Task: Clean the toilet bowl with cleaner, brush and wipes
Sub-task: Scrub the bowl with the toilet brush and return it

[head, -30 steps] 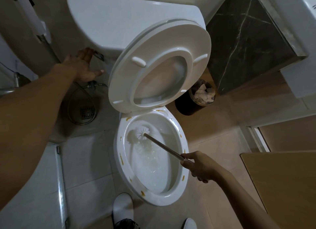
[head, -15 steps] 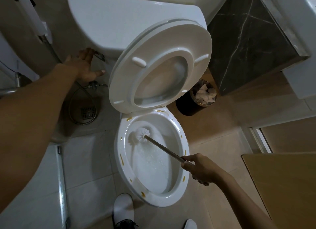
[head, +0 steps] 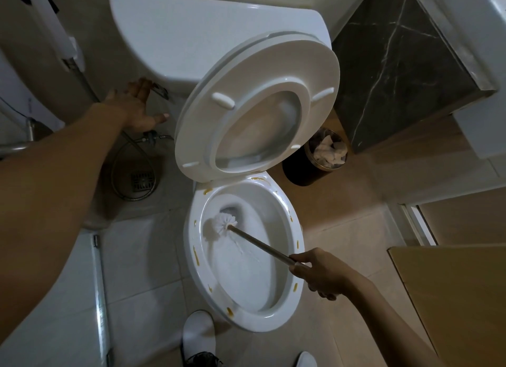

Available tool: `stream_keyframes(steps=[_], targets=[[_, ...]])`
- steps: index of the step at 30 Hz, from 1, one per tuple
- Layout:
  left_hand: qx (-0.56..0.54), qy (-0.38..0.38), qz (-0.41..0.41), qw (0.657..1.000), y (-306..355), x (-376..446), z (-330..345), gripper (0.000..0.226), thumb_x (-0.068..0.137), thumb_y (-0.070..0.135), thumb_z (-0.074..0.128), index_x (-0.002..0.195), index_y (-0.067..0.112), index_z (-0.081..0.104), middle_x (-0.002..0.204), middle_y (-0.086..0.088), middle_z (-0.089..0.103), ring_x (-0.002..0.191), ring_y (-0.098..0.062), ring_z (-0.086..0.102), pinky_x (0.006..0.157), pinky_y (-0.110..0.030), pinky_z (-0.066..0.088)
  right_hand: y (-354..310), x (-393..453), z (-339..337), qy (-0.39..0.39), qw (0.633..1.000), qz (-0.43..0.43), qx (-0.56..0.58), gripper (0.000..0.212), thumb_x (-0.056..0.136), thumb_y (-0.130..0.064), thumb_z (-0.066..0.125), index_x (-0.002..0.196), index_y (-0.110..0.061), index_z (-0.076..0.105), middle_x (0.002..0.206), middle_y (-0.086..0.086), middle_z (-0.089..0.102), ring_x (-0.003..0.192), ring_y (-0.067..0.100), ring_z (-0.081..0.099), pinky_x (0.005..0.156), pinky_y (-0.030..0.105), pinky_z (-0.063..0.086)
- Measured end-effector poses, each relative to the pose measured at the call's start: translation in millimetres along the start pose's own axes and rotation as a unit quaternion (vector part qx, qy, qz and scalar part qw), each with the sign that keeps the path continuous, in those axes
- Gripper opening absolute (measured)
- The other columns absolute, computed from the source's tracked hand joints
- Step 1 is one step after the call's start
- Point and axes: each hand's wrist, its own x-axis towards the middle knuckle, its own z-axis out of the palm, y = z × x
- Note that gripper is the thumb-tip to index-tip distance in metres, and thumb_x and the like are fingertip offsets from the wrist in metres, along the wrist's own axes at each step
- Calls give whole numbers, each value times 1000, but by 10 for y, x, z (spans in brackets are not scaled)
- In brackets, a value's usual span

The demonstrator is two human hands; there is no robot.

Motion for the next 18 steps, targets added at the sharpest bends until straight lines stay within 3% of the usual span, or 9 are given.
stream_keyframes(steps=[7, 18], targets=[[9, -5, -1, 1000, 0, -7, -9, 89, 92, 63, 33, 150, 14, -14, 159, -3, -14, 147, -21, -4, 117, -45, 6, -9, -60, 33, -38, 999, 10, -29, 38, 99, -29, 50, 137, -25, 50, 66, 3, 52, 39, 7, 42, 41, 19, 41], [7, -2, -7, 1000, 20, -31, -23, 89, 92, 63, 34, 150, 13, -13, 159, -3, -12, 147, -22, -2, 117, -44, 8, 18, -37, 36, -27, 999, 24, -13, 40, 99, -31, 49, 139, -26, 49, 68, 5, 51, 41, 9, 40, 42, 21, 41]])
